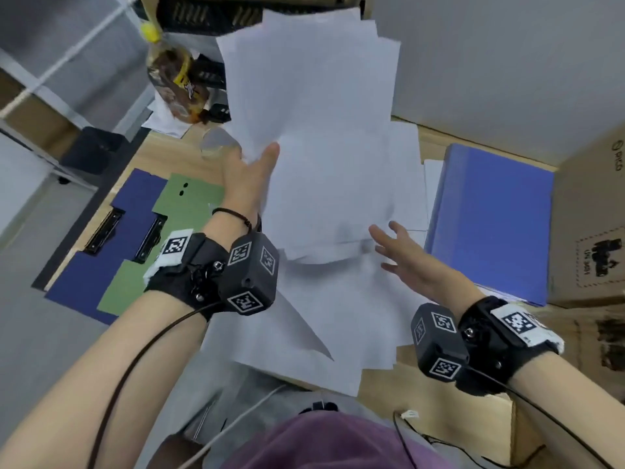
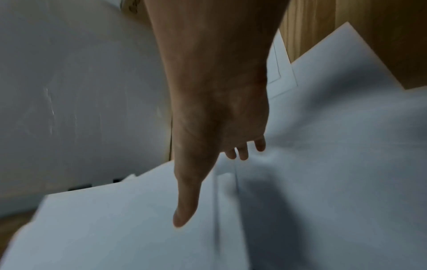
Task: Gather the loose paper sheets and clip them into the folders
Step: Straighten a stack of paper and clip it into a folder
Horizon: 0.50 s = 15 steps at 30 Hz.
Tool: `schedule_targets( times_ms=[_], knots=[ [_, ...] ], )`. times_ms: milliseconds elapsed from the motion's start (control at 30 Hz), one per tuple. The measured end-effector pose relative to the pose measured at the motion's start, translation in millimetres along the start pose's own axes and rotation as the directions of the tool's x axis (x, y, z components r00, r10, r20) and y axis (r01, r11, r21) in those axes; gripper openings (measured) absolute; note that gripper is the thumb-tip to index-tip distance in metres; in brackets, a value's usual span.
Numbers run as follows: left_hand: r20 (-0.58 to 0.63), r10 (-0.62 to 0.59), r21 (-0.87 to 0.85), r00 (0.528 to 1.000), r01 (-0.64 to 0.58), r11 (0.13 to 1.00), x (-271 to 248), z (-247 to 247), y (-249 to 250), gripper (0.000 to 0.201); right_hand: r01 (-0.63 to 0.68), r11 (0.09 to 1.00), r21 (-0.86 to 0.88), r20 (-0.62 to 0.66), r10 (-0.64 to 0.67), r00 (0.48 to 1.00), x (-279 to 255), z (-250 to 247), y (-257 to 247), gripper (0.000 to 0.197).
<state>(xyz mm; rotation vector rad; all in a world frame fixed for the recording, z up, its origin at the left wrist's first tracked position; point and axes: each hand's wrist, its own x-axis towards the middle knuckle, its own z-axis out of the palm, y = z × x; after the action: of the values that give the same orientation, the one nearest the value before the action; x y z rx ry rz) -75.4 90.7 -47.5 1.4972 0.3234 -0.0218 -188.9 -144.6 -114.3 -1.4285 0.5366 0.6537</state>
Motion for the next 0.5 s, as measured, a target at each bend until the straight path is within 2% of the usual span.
schedule_targets(
  times_ms=[100, 133, 200, 267, 400, 500],
  knots=[
    [-0.102, 0.062, -0.036, 0.993, -0.066, 0.997, 0.8, -25.9, 26.0, 0.039, -0.048, 0.993, -0.11, 0.169, 0.067, 0.983, 5.9, 23.7, 12.2, 0.136],
    [-0.123, 0.075, -0.059, 0.99, -0.083, 0.995, 2.1, -35.3, 32.5, 0.036, -0.053, 0.988, -0.145, 0.212, 0.083, 0.974, 8.2, 31.1, 15.1, 0.137],
    [-0.169, 0.08, -0.143, 0.982, -0.104, 0.984, 4.8, -52.5, 41.5, 0.027, -0.062, 0.98, -0.188, 0.286, 0.115, 0.951, 12.8, 43.3, 19.2, 0.132],
    [-0.213, 0.086, -0.215, 0.973, -0.133, 0.967, 5.5, -67.4, 44.0, 0.035, -0.073, 0.975, -0.211, 0.355, 0.146, 0.923, 15.2, 53.1, 19.7, 0.122],
    [-0.261, -0.018, -0.328, 0.965, -0.071, 0.942, 1.7, -84.2, 33.6, 0.042, -0.038, 0.951, -0.306, 0.481, 0.189, 0.856, 15.8, 71.4, 14.2, 0.104],
    [-0.267, -0.099, -0.372, 0.958, -0.008, 0.928, -0.7, -87.6, 17.6, 0.036, -0.018, 0.932, -0.363, 0.537, 0.224, 0.813, 17.8, 83.4, 12.3, 0.11]
  ],
)
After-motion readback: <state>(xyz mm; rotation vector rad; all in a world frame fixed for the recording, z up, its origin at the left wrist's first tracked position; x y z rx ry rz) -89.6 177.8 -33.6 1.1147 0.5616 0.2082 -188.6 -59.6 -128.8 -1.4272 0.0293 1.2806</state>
